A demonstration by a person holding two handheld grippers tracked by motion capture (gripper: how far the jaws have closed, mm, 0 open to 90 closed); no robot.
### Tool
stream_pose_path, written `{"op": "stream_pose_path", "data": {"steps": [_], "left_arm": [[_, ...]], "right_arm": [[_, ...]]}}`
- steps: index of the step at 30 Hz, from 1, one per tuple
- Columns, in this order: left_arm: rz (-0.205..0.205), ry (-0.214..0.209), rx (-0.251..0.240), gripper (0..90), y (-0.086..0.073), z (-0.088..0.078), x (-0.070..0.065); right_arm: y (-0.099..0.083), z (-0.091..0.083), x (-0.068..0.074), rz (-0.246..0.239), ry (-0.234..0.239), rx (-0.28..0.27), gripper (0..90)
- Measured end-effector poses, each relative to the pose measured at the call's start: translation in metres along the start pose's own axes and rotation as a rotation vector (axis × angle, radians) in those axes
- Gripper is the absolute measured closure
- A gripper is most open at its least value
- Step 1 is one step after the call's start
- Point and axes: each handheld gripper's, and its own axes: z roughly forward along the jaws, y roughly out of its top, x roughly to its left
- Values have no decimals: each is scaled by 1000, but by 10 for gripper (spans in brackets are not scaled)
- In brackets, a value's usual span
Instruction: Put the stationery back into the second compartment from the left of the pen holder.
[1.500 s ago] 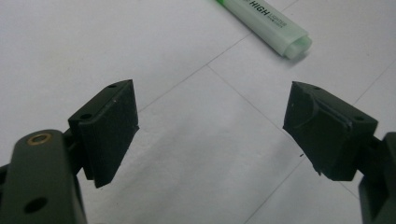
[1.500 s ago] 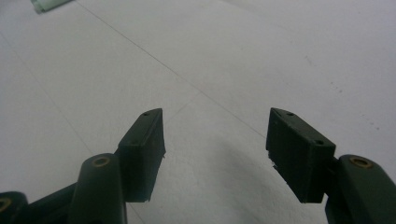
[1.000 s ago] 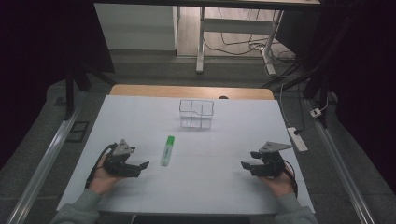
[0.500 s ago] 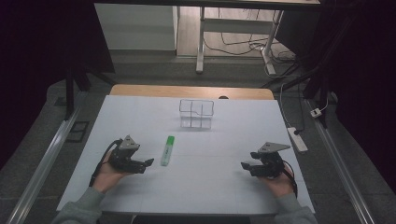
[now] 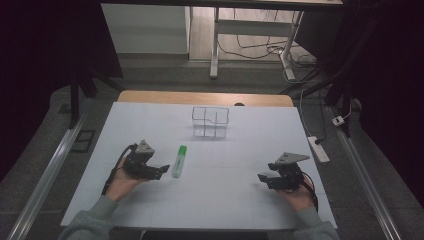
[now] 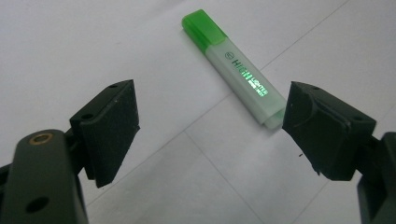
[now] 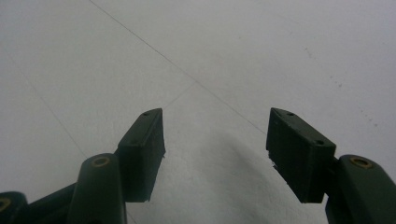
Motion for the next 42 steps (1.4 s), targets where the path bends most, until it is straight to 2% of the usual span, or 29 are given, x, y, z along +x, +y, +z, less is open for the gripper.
{"op": "stream_pose_path", "data": {"steps": [14,21,30,38,42], "left_arm": [[-18,10,25,191,21,20,-4],[-29,29,36,197,34,31,-5],[-54,41,50,215,40,42,-4],[-70,37,60,218,48,49,-2],[-87,28,64,229,55,58,-3]], "right_arm": [[0,2,2,-16,-8,11,365],[0,3,2,-20,-9,20,364],[-1,4,1,-20,-12,27,364],[-1,4,1,-18,-14,27,364],[-1,4,1,-19,-13,28,364]]}}
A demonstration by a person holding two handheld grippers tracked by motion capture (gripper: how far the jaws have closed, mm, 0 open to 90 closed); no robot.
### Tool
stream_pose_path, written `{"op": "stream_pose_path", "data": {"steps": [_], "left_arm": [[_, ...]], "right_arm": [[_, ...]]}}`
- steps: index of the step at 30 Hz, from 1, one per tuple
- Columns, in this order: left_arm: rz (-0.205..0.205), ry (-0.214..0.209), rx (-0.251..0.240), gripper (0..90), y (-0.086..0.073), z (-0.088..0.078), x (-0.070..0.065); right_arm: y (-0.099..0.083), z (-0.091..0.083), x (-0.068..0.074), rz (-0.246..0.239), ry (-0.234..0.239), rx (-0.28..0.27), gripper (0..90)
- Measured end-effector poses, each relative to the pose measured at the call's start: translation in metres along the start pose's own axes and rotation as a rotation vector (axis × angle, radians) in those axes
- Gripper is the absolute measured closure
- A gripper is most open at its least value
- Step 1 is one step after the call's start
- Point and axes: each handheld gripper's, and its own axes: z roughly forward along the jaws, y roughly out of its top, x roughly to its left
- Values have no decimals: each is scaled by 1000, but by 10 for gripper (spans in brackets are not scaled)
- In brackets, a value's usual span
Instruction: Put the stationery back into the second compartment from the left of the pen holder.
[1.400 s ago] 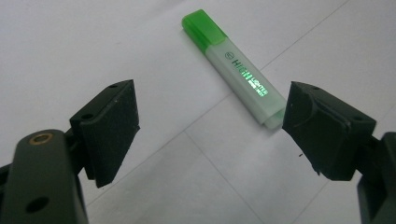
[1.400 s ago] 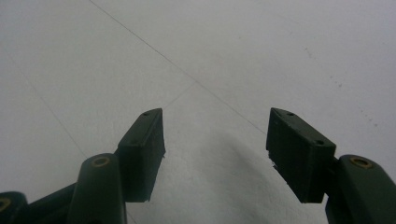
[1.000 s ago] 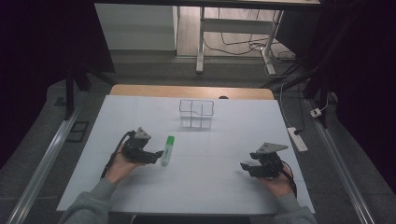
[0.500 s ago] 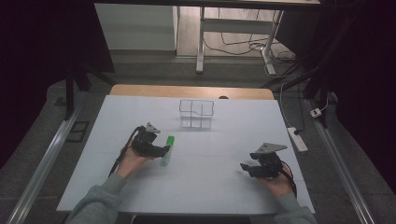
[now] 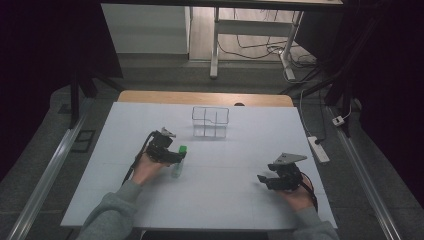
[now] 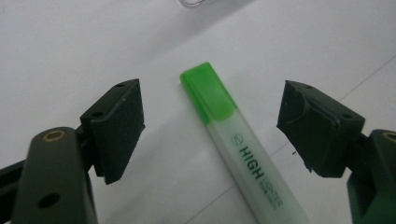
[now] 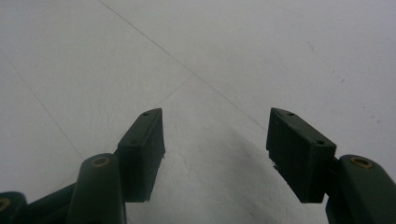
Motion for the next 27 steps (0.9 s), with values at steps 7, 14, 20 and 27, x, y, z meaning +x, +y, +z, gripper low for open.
{"op": "stream_pose_path", "data": {"steps": [7,14,20,27], "left_arm": [[-8,6,42,234,11,15,-2],[-34,18,66,253,14,27,-1],[-48,35,84,298,16,33,0],[-50,47,116,370,17,38,-2]], "right_arm": [[-1,2,1,-6,3,11,362],[-1,2,0,-4,3,11,362],[-1,2,0,-3,1,13,362],[-1,3,0,-2,-5,17,361]]}}
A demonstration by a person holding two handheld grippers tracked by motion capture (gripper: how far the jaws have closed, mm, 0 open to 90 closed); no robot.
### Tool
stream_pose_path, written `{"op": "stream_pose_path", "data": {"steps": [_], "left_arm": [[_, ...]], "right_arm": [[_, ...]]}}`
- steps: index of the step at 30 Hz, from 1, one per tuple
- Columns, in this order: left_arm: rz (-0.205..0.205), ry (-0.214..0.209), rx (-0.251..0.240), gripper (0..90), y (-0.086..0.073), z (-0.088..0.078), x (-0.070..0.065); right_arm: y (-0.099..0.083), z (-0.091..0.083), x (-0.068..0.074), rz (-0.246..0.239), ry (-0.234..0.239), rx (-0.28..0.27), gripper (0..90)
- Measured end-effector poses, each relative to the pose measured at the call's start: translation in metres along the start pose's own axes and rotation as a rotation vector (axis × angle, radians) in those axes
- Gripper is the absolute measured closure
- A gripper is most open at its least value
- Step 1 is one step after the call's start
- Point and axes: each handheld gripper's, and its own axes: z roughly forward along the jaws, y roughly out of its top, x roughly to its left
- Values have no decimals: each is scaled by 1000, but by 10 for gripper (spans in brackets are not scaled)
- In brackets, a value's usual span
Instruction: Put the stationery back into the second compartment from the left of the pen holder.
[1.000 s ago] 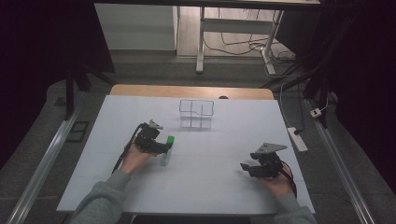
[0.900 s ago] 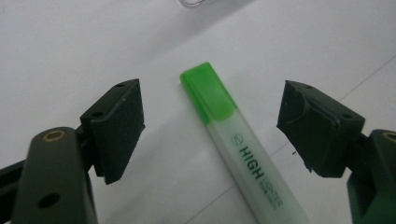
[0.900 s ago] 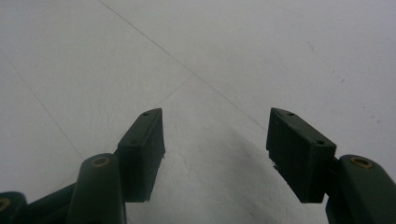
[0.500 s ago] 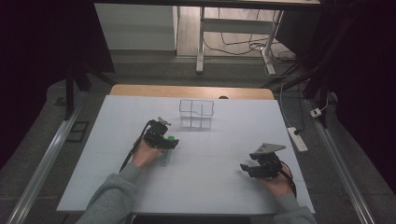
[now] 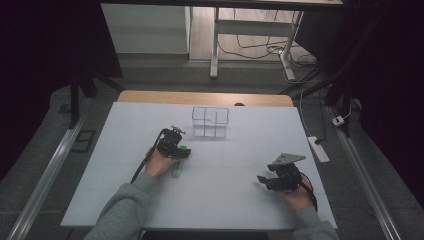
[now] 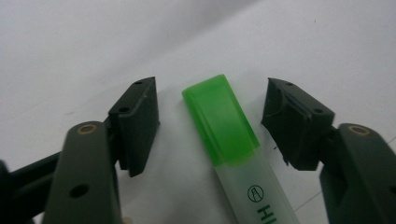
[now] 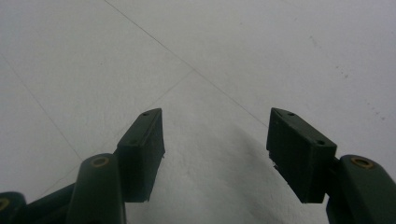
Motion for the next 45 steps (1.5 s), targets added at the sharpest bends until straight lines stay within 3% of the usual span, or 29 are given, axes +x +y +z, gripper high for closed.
{"op": "stream_pose_path", "data": {"steps": [7,12,17,19,24,35,45], "left_arm": [[-20,32,10,466,1,-1,-3],[-25,37,23,561,3,-2,-7],[-54,39,21,597,3,-2,-6],[-58,43,16,656,3,-2,-5],[-61,45,14,664,3,-3,-6],[-48,-12,-17,667,-1,-7,2],[-9,-68,-125,667,-7,-32,11]], "right_arm": [[0,0,0,1,-7,3,361],[0,0,0,2,-13,2,361],[0,0,0,2,-18,2,361],[0,0,0,2,-20,3,361],[0,0,0,4,-24,3,361],[0,0,-1,5,-28,7,361],[-1,-1,-2,5,-34,7,361]]}}
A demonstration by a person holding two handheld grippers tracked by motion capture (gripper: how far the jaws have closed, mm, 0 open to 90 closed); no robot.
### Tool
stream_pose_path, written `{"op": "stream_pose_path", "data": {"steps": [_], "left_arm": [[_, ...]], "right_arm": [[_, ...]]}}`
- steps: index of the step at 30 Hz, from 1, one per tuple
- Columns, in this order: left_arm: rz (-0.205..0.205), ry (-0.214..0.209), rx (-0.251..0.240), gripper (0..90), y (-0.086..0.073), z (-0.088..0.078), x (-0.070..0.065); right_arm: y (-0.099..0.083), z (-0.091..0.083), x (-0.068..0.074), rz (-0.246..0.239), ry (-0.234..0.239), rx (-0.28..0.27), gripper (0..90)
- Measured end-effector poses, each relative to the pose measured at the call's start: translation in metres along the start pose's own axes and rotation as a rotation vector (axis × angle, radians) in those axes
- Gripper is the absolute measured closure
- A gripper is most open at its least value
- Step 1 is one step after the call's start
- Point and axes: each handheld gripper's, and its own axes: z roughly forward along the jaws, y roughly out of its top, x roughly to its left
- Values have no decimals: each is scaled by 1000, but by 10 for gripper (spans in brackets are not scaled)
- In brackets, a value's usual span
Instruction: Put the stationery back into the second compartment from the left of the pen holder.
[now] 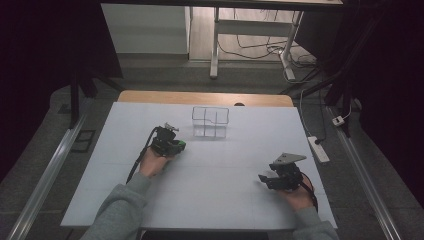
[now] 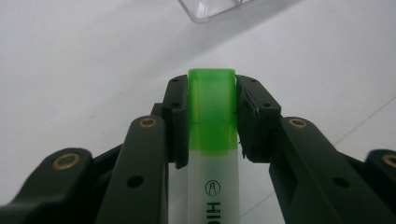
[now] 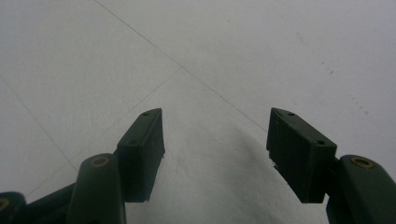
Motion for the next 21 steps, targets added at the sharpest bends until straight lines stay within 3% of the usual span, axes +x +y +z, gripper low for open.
{"op": "stream_pose_path", "data": {"steps": [14,21], "left_arm": [[16,-64,-139,667,-2,-30,4],[29,-81,-180,667,-2,-39,6]], "right_arm": [[0,-1,-1,8,-1,-7,361],[-1,-2,-2,10,-3,-9,361]]}}
